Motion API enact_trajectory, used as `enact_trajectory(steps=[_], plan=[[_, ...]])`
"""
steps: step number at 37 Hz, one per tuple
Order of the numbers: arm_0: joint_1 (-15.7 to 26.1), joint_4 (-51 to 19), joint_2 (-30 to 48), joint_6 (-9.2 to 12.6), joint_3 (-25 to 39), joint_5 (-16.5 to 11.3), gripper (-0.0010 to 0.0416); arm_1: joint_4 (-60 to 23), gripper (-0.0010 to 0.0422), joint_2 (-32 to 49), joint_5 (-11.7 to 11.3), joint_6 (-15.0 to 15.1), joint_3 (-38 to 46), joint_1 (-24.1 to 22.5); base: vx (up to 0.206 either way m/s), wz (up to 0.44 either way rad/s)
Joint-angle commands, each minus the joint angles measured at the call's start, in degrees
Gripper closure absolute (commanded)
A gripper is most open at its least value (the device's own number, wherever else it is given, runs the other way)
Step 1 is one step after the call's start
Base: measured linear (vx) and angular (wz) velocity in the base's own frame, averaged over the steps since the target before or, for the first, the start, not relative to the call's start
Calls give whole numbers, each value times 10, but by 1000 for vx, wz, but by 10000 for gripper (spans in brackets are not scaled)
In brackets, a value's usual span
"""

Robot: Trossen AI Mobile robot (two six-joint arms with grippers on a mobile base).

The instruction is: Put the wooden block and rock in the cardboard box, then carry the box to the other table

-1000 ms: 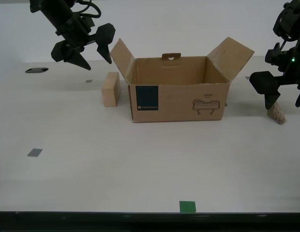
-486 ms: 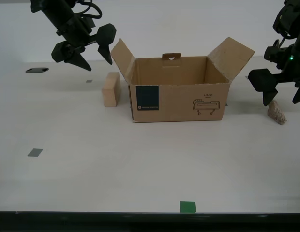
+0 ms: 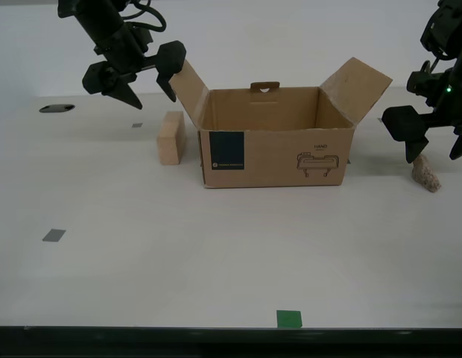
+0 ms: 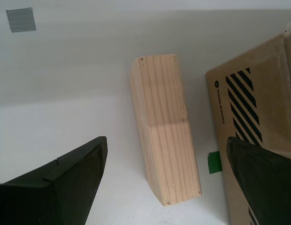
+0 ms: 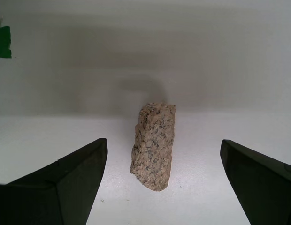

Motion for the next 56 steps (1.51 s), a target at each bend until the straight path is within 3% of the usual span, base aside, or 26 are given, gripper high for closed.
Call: enact_trajectory(steps=[1,9,13,15,22,36,56], plan=[[0,0,0,0,0,3,80,5,67,0,-5,-1,0,-3,0,0],[0,-2,0,0,0,3,93,24,67,35,-2,-1,1,-4,0,0],[0,-8,0,0,0,3,91,32,67,58,39,-6,1,-3,0,0],[0,-9,0,0,0,3,91,33,67,65,45,-6,1,-3,0,0],[0,-9,0,0,-1,3,92,39,67,71,43,-17,1,-3,0,0],[0,-4,0,0,-1,3,92,54,67,75,5,-16,1,-3,0,0],[0,24,0,0,-15,3,91,67,67,76,5,-17,-2,-5,0,0]])
